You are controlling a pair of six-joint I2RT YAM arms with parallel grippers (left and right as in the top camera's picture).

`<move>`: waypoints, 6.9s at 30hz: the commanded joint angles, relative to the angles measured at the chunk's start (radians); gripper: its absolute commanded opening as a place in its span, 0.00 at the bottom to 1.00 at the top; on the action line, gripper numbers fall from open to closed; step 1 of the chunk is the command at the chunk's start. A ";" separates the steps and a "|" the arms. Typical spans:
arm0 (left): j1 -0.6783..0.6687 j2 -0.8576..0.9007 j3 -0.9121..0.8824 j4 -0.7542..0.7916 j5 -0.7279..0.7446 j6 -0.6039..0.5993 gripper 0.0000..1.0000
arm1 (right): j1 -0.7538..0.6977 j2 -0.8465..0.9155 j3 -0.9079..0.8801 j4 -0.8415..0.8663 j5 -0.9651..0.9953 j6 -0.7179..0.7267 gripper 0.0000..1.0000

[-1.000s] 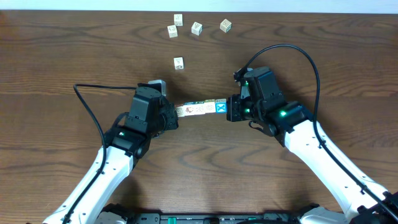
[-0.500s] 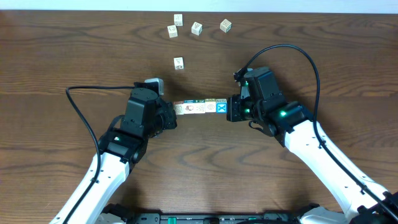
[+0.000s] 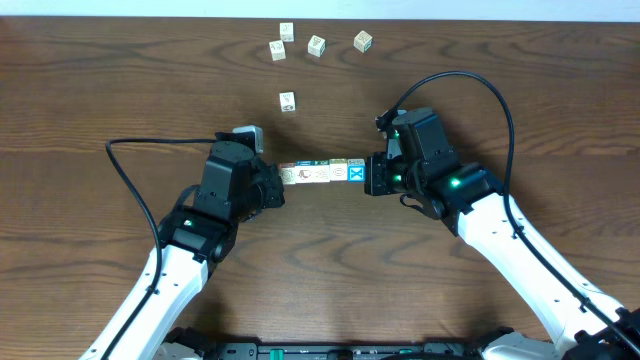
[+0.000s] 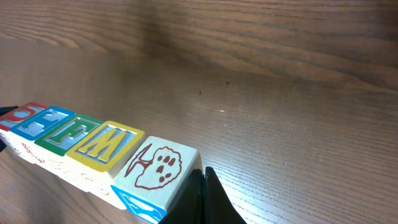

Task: Lift 5 blocks

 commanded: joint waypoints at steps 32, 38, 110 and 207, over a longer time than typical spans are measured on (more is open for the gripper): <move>-0.066 -0.013 0.077 0.011 0.283 -0.020 0.07 | 0.129 0.000 0.029 0.030 -0.315 0.004 0.01; -0.066 -0.011 0.077 0.011 0.283 -0.019 0.07 | 0.129 0.000 0.029 0.031 -0.313 0.004 0.01; -0.103 0.107 0.077 0.043 0.283 -0.021 0.07 | 0.129 0.095 0.029 0.023 -0.298 -0.001 0.01; -0.103 0.184 0.063 0.043 0.286 -0.019 0.07 | 0.109 0.151 0.029 0.045 -0.259 -0.008 0.01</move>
